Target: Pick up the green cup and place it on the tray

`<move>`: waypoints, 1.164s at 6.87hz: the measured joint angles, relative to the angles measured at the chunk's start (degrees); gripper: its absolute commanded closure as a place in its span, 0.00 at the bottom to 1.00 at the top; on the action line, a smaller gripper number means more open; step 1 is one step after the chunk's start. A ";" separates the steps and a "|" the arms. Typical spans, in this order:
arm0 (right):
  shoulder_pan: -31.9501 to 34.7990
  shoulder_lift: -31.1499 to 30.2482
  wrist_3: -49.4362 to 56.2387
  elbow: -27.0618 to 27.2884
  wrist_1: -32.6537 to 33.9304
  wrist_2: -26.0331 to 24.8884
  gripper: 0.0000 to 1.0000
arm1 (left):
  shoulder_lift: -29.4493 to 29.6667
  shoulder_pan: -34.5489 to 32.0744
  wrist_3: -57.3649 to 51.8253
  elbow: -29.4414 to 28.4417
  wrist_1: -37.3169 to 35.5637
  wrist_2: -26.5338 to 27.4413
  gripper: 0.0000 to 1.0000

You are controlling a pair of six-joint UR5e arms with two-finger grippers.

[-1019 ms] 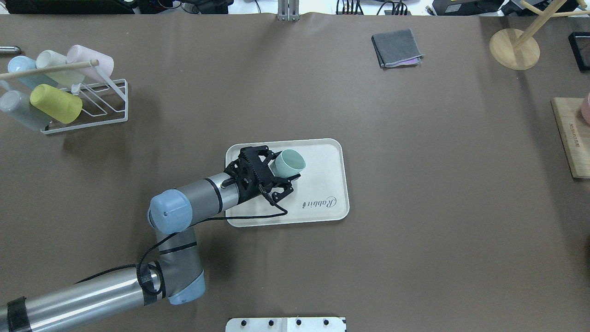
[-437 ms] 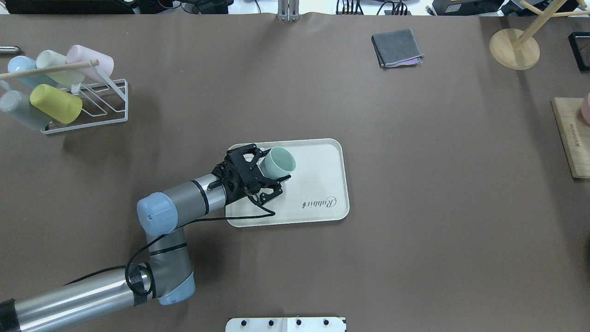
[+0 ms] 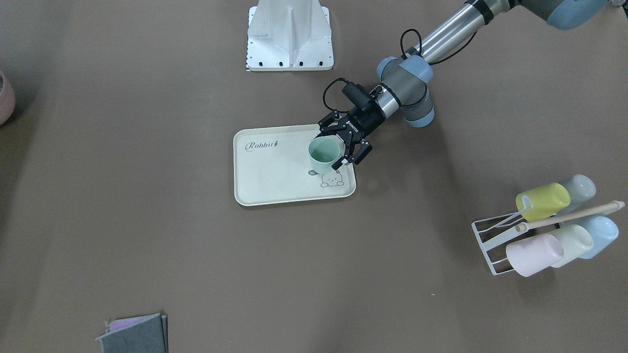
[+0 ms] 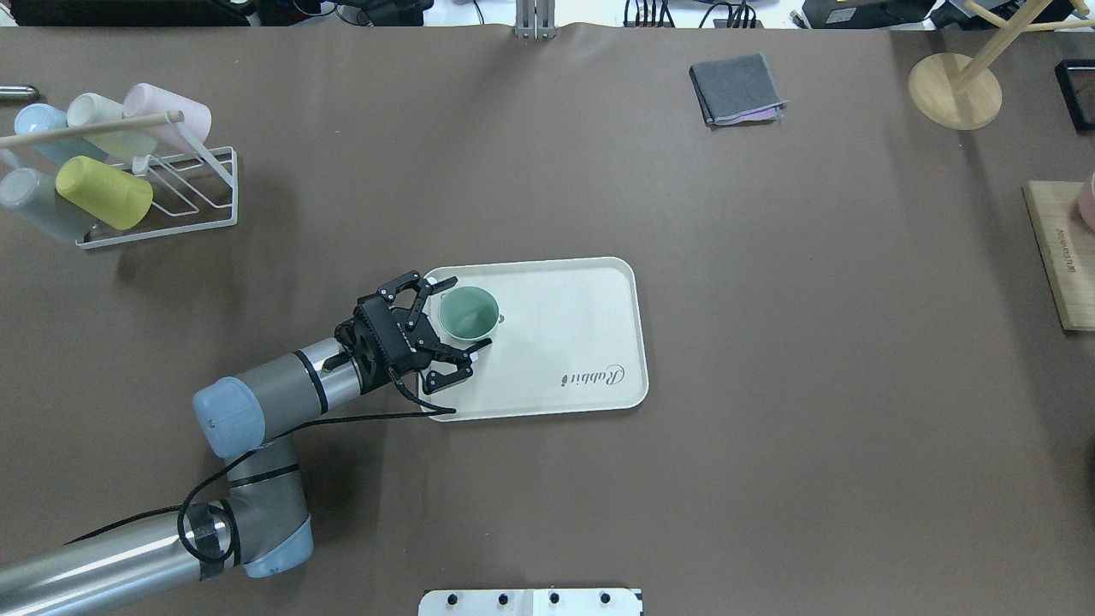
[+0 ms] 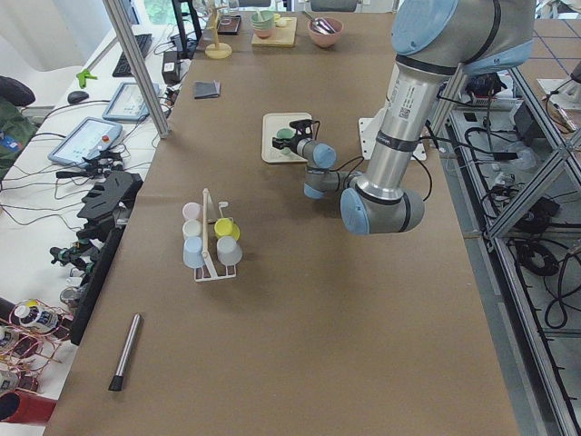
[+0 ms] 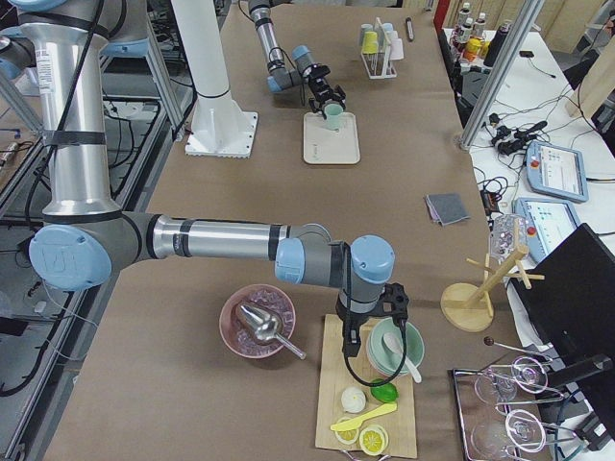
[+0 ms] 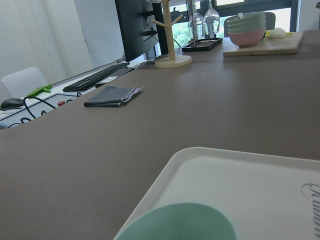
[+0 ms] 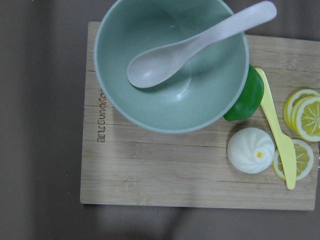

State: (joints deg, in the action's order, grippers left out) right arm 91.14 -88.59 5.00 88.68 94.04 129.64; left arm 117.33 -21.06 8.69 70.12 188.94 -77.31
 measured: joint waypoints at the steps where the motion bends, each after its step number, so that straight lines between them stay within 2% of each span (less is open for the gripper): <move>1: 0.00 -0.02 -0.01 0.00 0.00 0.00 0.00 | -0.63 0.06 -0.27 0.38 0.48 0.04 0.01; 3: 0.00 0.02 -0.07 0.07 0.00 0.06 0.00 | -1.15 0.12 -0.23 2.90 0.44 0.09 0.01; 5: 0.00 0.01 -0.08 0.09 0.00 0.08 0.00 | -2.14 -0.04 0.29 8.88 -3.04 -0.12 0.01; 6: 0.00 0.00 -0.08 0.09 0.00 0.09 0.00 | -3.73 -0.88 1.17 14.58 -9.00 -0.36 0.01; 7: 0.00 0.00 -0.08 0.09 0.00 0.09 0.00 | -5.42 -2.84 3.50 21.21 -17.94 -1.13 0.01; 8: 0.00 0.00 -0.08 0.09 0.00 0.11 0.00 | -6.09 -4.87 5.43 25.24 -25.37 -2.81 0.01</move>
State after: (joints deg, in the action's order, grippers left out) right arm 91.14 -88.59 4.92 88.77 94.04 129.75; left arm 111.24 -25.93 14.12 95.36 163.57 -80.12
